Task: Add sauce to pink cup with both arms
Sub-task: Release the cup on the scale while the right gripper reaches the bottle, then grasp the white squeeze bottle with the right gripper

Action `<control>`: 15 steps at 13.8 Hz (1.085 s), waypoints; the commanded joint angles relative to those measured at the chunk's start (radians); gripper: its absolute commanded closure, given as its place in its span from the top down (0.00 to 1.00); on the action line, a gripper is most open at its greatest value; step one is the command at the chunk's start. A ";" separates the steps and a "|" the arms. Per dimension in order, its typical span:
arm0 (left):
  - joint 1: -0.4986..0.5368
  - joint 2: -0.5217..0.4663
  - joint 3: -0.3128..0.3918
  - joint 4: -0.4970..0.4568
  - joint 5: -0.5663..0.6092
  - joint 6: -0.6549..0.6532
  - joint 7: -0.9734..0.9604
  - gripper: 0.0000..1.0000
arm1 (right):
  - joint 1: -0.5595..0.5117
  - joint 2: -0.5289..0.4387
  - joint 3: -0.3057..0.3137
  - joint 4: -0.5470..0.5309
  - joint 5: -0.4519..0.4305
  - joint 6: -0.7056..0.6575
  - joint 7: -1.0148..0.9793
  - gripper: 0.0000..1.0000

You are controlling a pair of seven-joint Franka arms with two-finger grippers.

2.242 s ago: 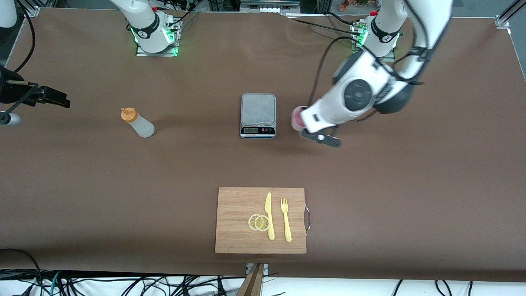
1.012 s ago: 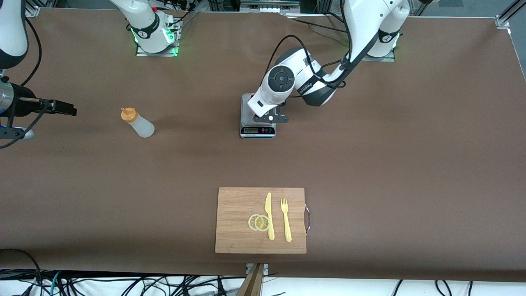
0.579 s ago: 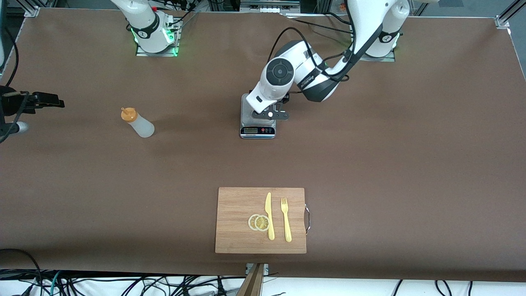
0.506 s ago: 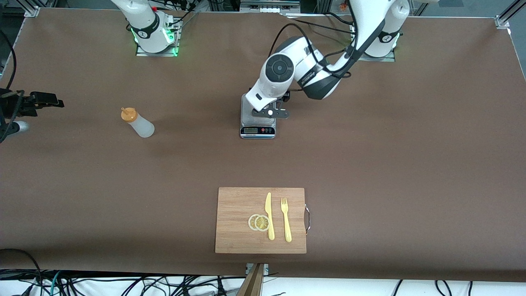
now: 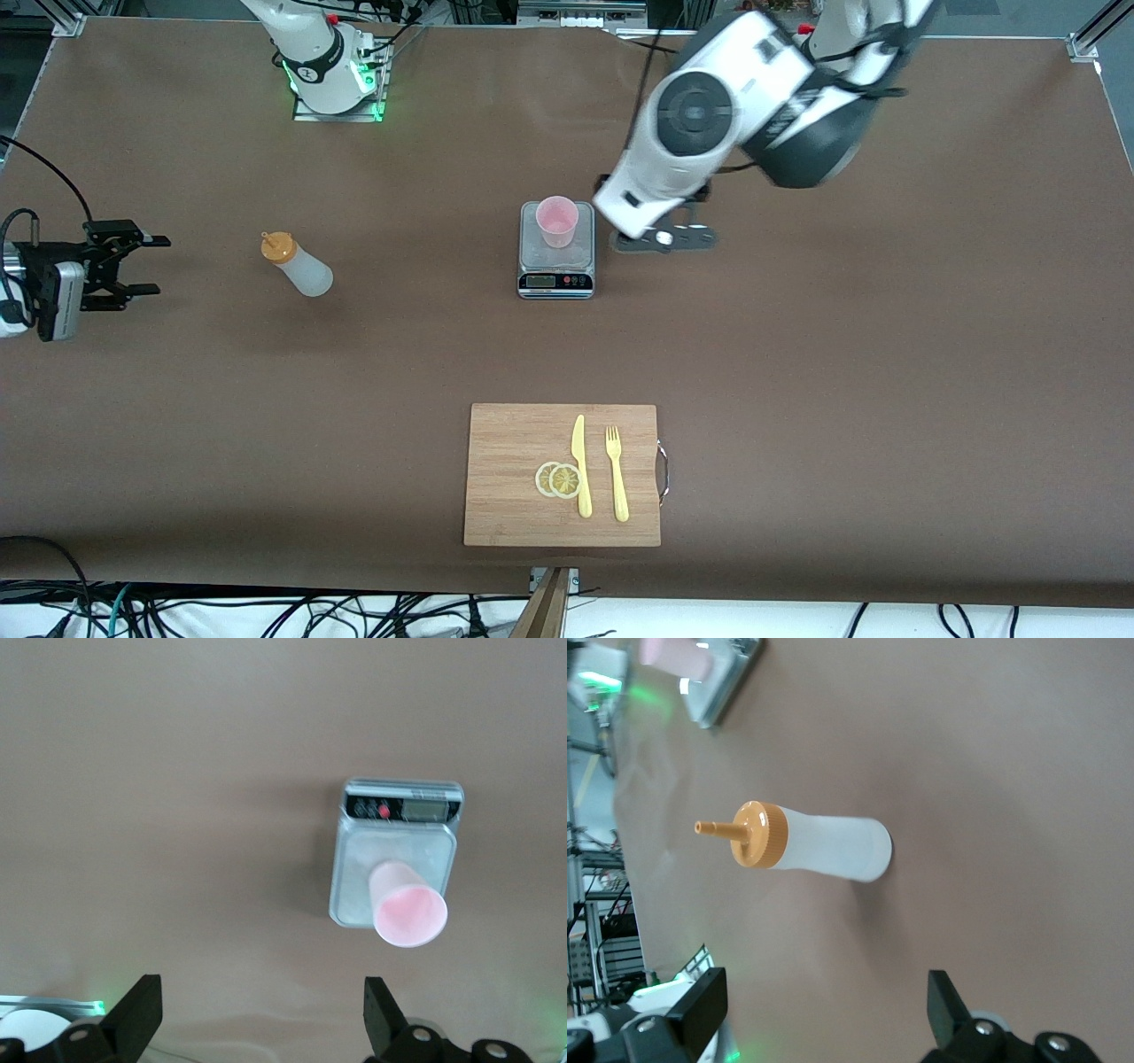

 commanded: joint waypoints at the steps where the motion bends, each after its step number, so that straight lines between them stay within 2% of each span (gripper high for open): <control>1: 0.116 -0.042 -0.003 0.023 0.021 -0.034 0.126 1.00 | -0.068 0.068 0.009 -0.011 0.107 -0.010 -0.196 1.00; 3: 0.203 -0.085 0.006 0.020 0.019 -0.045 0.247 1.00 | -0.081 0.103 0.010 -0.031 0.156 -0.025 -0.310 1.00; 6: 0.167 -0.189 0.211 -0.042 0.018 -0.043 0.505 1.00 | -0.105 0.107 0.010 -0.116 0.216 -0.028 -0.492 1.00; 9: 0.104 -0.251 0.417 -0.114 0.018 -0.019 0.723 1.00 | -0.115 0.108 0.010 -0.196 0.288 -0.031 -0.733 1.00; 10: 0.101 -0.281 0.440 -0.154 0.018 0.019 0.744 1.00 | -0.118 0.110 0.010 -0.213 0.296 -0.036 -0.790 1.00; 13: 0.104 -0.412 0.447 -0.364 0.019 0.153 0.760 1.00 | -0.124 0.159 0.010 -0.236 0.347 -0.067 -0.931 0.99; 15: 0.104 -0.438 0.458 -0.374 0.047 0.170 0.760 1.00 | -0.122 0.200 0.012 -0.236 0.399 -0.086 -0.991 0.99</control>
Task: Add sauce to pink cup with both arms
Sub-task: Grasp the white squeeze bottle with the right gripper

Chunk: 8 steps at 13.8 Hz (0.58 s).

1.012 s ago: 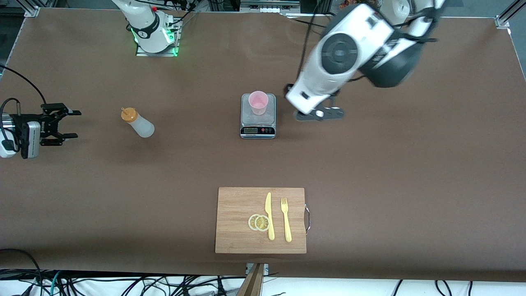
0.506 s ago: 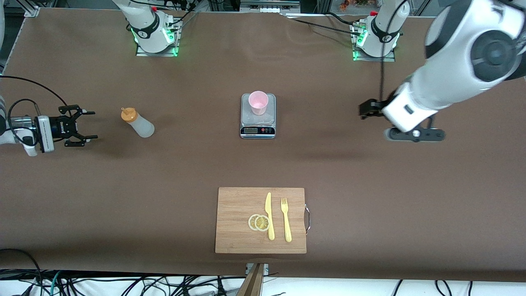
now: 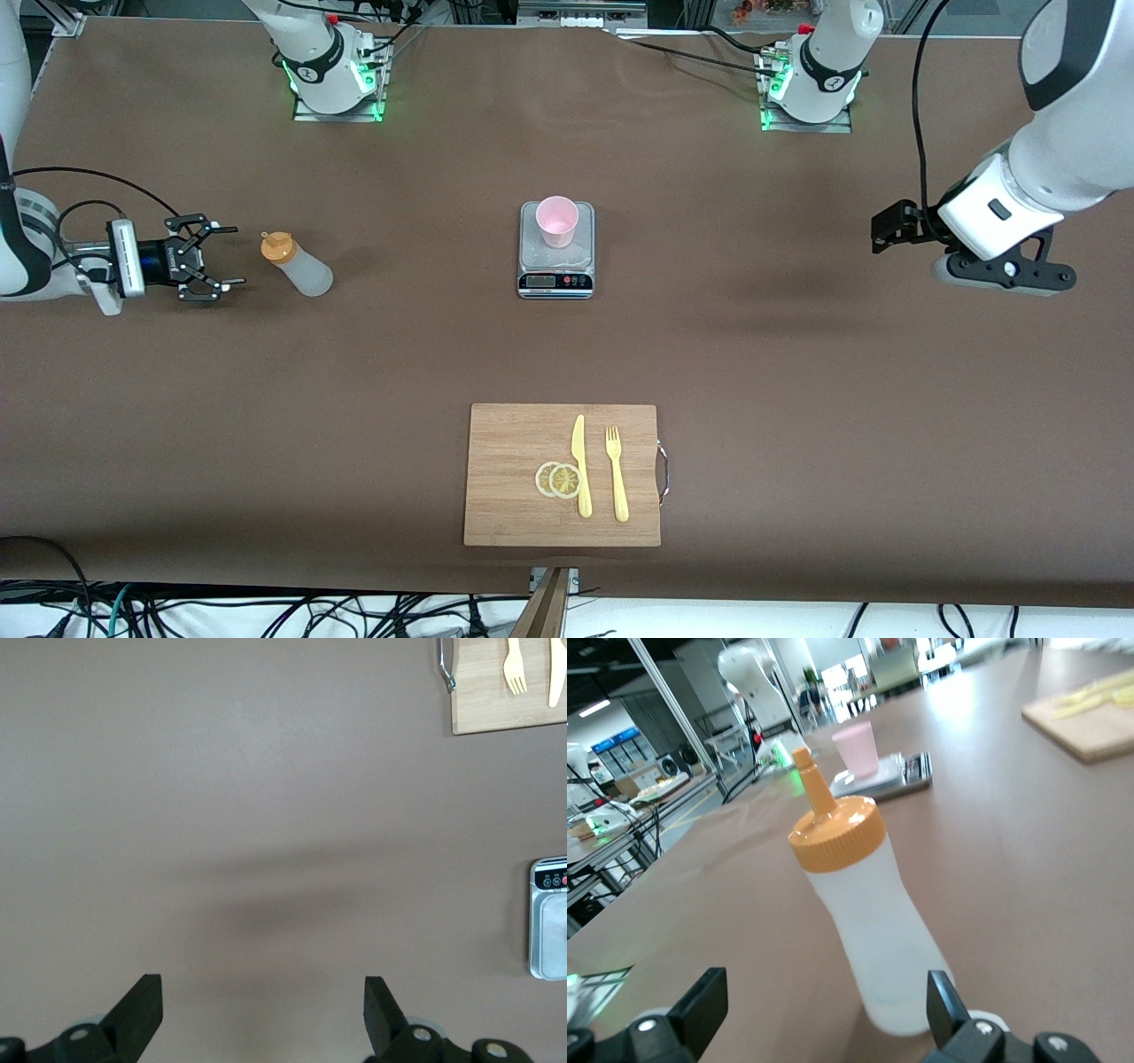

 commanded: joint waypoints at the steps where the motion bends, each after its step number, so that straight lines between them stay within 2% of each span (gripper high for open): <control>1: -0.024 -0.085 0.011 -0.087 0.088 0.013 0.023 1.00 | -0.016 0.055 0.015 -0.002 0.067 -0.028 -0.093 0.99; 2: -0.021 -0.069 -0.009 -0.064 0.103 -0.032 0.027 1.00 | -0.014 0.066 0.016 -0.002 0.082 -0.028 -0.114 0.99; 4: -0.013 -0.045 -0.011 -0.033 0.097 -0.037 0.029 1.00 | -0.009 0.086 0.021 -0.002 0.114 -0.025 -0.136 0.99; 8: -0.013 -0.045 -0.014 -0.035 0.095 -0.041 0.023 1.00 | 0.030 0.087 0.023 -0.004 0.165 -0.024 -0.145 0.99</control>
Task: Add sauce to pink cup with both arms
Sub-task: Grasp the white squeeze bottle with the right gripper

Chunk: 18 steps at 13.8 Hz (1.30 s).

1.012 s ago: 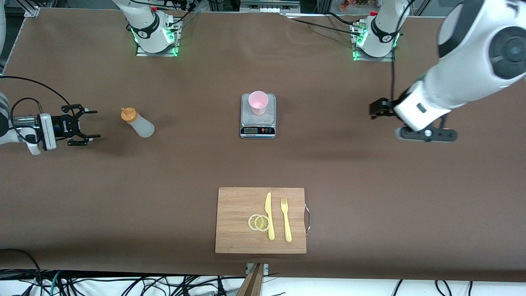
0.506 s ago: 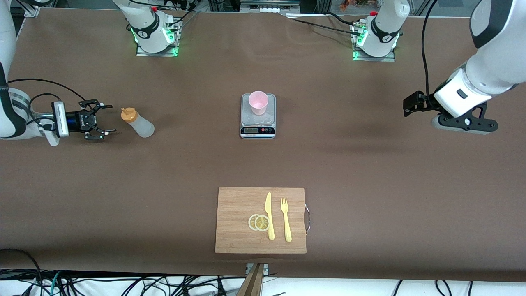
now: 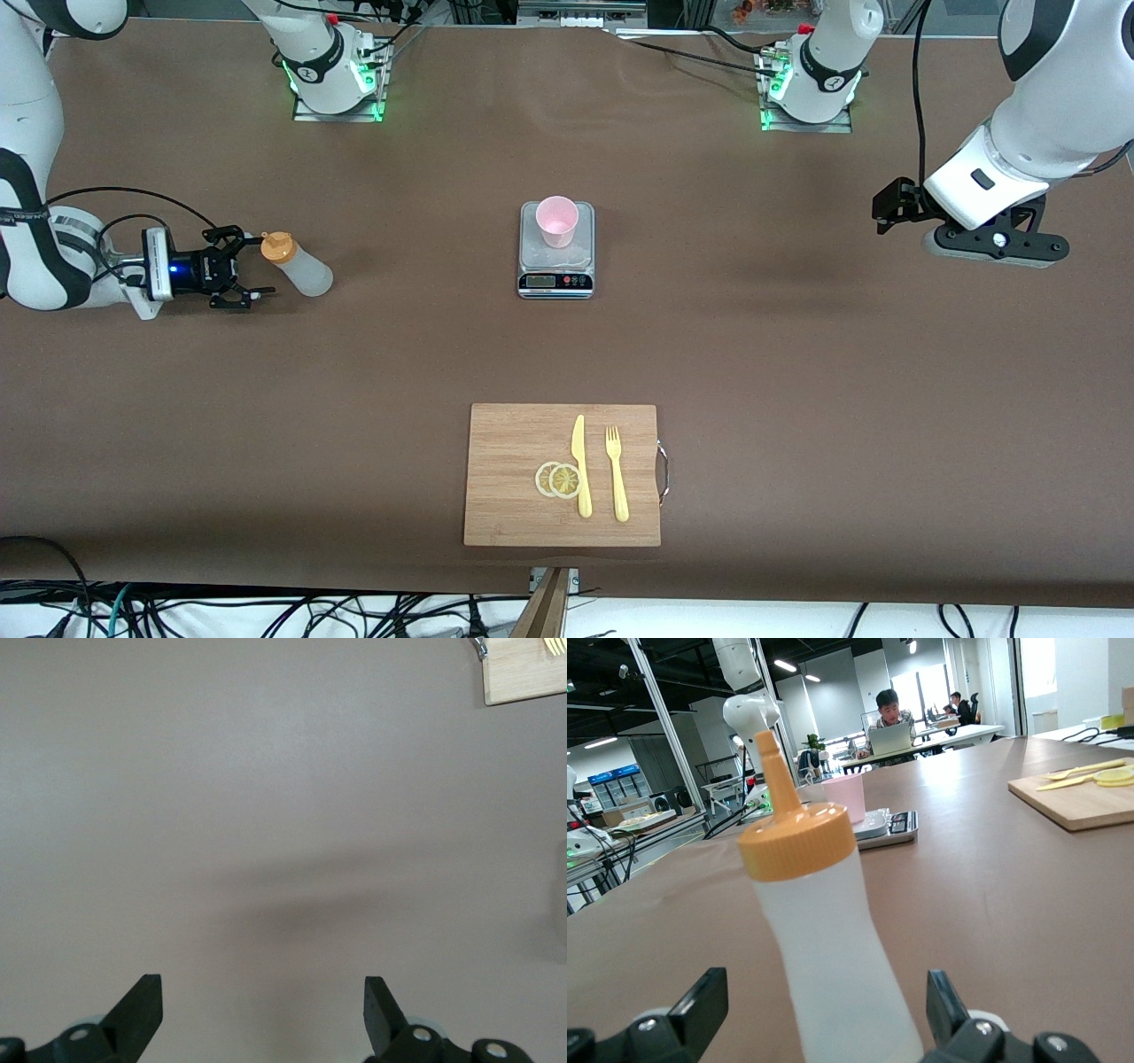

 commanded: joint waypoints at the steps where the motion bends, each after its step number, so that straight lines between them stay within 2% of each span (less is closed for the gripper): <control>1: 0.000 0.005 -0.005 0.013 0.019 -0.018 0.008 1.00 | 0.024 -0.004 0.002 -0.003 0.037 -0.014 -0.021 0.99; 8: -0.002 0.006 -0.005 0.022 0.015 -0.032 0.011 1.00 | 0.082 0.007 0.002 -0.026 0.064 -0.011 -0.057 0.99; 10: 0.001 0.005 -0.002 0.022 -0.025 -0.032 0.019 1.00 | 0.096 0.021 0.002 -0.031 0.066 -0.008 -0.057 0.99; 14: -0.008 0.009 -0.007 0.046 -0.016 -0.034 0.012 1.00 | 0.105 0.030 0.001 -0.081 0.066 0.023 -0.098 0.98; 15: -0.013 0.018 -0.009 0.057 -0.015 -0.034 0.011 1.00 | 0.108 0.030 0.001 -0.085 0.066 0.024 -0.121 0.81; 16: -0.013 0.025 -0.009 0.066 -0.015 -0.035 0.014 1.00 | 0.108 0.030 0.001 -0.085 0.066 0.023 -0.153 0.41; 18: -0.013 0.026 -0.009 0.068 -0.013 -0.047 0.019 1.00 | 0.108 0.030 0.001 -0.083 0.066 0.026 -0.155 0.05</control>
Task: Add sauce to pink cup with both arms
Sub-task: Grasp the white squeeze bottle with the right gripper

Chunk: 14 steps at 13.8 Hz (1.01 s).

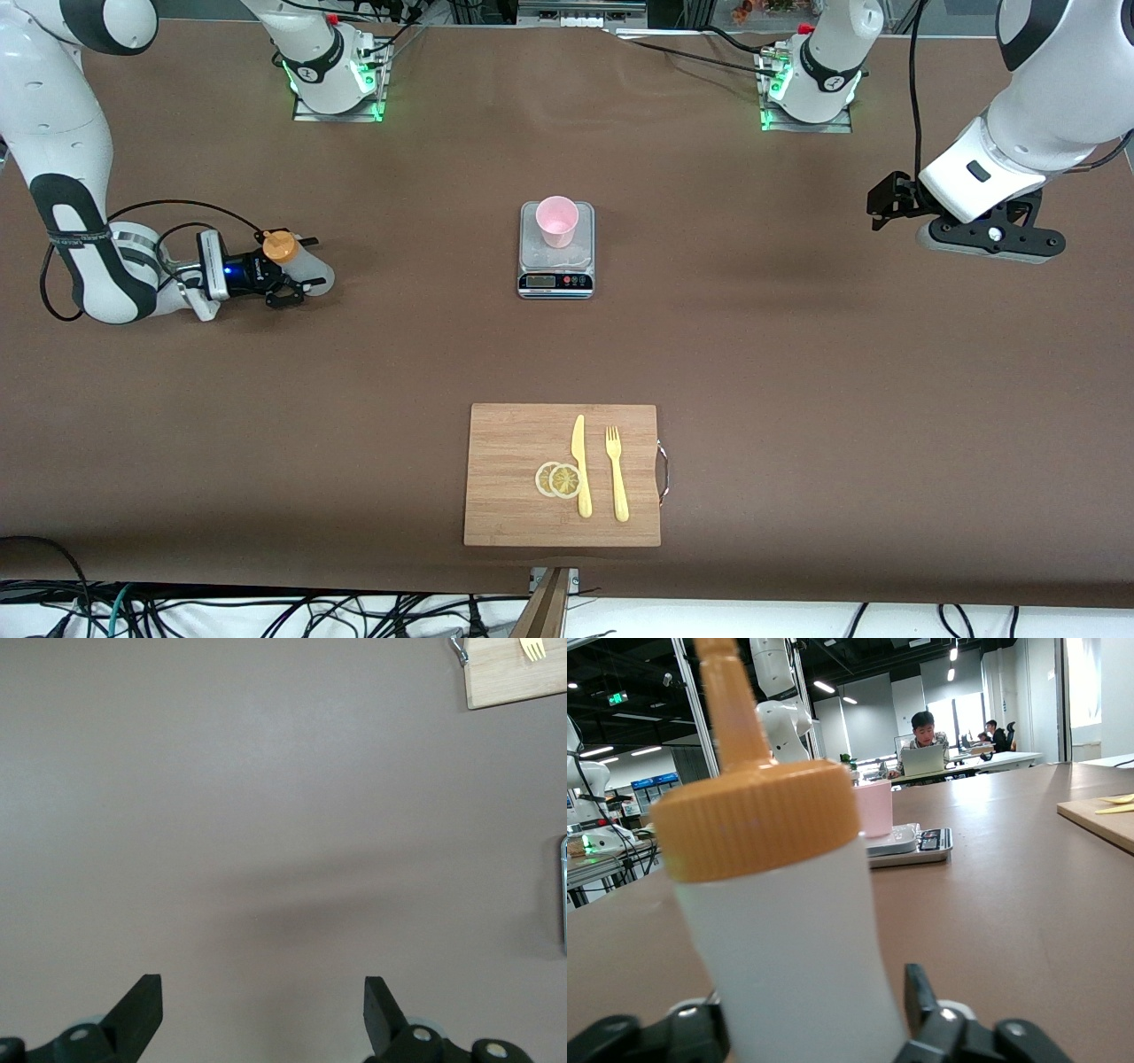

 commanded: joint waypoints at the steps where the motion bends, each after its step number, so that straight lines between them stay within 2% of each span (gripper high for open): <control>1: -0.003 0.023 0.001 0.040 -0.006 -0.032 0.019 1.00 | 0.004 -0.013 -0.003 -0.016 0.019 0.009 -0.023 0.00; 6: -0.002 0.022 0.003 0.039 -0.010 -0.043 0.022 1.00 | 0.004 -0.027 -0.004 0.019 0.019 0.004 -0.011 0.00; 9: -0.002 0.022 0.003 0.040 -0.015 -0.067 0.017 1.00 | 0.020 -0.051 -0.003 0.070 0.019 0.003 0.148 0.00; 14: 0.000 0.022 0.003 0.040 -0.019 -0.069 0.014 1.00 | 0.116 -0.183 -0.004 0.088 0.013 0.075 0.409 0.00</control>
